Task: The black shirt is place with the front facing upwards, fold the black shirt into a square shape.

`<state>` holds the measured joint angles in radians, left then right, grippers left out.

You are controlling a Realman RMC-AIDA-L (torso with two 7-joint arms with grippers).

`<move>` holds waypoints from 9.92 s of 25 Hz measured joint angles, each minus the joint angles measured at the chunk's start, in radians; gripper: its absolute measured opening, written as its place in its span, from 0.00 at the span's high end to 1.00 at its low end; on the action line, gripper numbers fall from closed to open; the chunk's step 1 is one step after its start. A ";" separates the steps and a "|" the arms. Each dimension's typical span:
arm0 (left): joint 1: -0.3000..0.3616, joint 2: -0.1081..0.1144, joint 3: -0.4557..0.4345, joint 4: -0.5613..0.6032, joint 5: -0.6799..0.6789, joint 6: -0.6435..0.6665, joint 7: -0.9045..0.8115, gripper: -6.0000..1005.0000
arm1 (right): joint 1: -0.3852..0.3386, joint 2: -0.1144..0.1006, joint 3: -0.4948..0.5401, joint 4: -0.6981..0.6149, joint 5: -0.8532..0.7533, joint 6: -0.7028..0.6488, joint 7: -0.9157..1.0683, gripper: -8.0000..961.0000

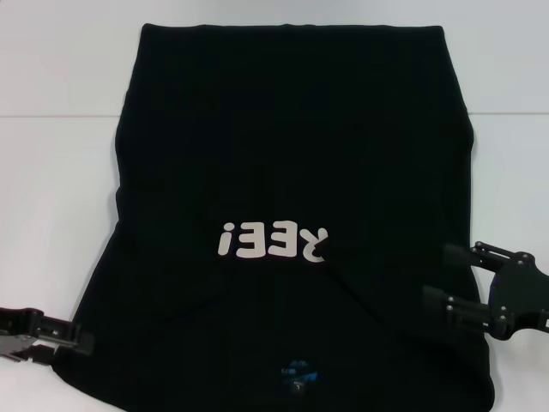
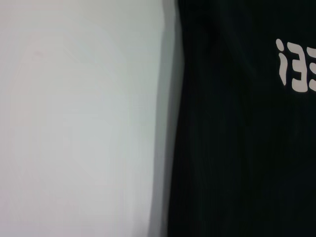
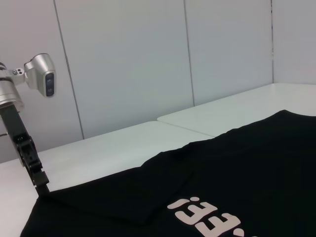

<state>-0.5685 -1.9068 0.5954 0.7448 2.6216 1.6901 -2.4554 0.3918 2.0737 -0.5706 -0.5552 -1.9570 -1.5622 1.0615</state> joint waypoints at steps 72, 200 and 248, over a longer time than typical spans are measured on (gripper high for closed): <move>-0.057 -0.004 0.009 -0.065 0.025 -0.058 0.004 0.39 | -0.008 -0.001 0.000 -0.002 -0.002 -0.043 0.000 0.19; -0.124 0.069 0.088 -0.152 0.024 0.174 0.171 0.98 | 0.356 -0.156 -0.172 -0.198 -0.825 -0.342 1.124 0.91; -0.235 -0.076 -0.331 -0.239 -0.338 -0.754 0.339 0.98 | 0.370 -0.076 0.254 0.054 -0.149 0.617 0.840 0.80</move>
<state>-0.8032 -1.9830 0.2646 0.5062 2.2835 0.9366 -2.1160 0.7617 1.9978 -0.3168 -0.5016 -2.1062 -0.9456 1.9017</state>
